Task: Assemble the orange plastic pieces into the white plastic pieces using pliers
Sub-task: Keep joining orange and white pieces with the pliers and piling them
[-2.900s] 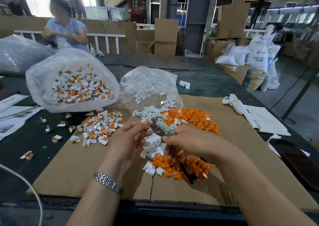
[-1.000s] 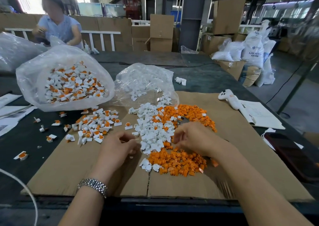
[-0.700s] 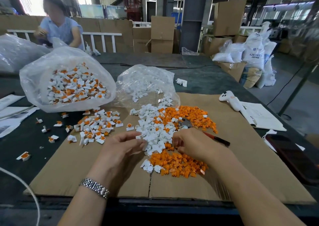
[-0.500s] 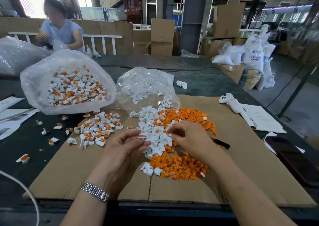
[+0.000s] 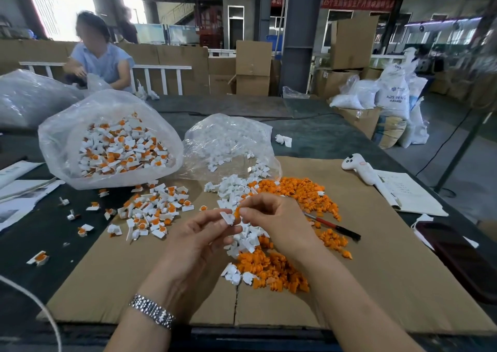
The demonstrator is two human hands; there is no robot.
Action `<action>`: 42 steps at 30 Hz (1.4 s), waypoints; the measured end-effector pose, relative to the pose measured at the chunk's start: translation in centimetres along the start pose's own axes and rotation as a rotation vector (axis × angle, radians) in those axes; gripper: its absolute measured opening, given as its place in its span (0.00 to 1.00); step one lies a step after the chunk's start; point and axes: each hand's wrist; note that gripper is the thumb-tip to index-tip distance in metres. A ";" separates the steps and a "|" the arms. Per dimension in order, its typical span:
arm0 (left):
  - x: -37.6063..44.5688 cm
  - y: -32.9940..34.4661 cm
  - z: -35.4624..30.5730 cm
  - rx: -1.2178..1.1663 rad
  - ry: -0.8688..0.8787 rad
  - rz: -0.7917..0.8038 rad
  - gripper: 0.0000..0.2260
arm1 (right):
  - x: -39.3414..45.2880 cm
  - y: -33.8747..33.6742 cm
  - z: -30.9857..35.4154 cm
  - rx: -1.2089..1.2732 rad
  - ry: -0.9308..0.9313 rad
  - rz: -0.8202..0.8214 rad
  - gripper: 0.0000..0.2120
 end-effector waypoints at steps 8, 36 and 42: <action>0.0 0.5 -0.3 0.022 0.041 -0.018 0.09 | -0.3 1.2 0.5 -0.391 -0.097 -0.087 0.02; -0.5 0.3 -0.8 0.038 0.063 -0.063 0.07 | -0.5 0.9 0.2 -0.517 -0.327 -0.078 0.09; -0.6 0.6 -1.3 0.093 0.062 -0.069 0.10 | -0.5 1.0 0.4 -0.604 -0.373 -0.064 0.10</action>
Point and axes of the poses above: each hand's wrist, its own x-axis towards the middle knuckle, its own y-axis out of the palm, z = x × y, and after that the axes turned 3 degrees about -x, right-handed
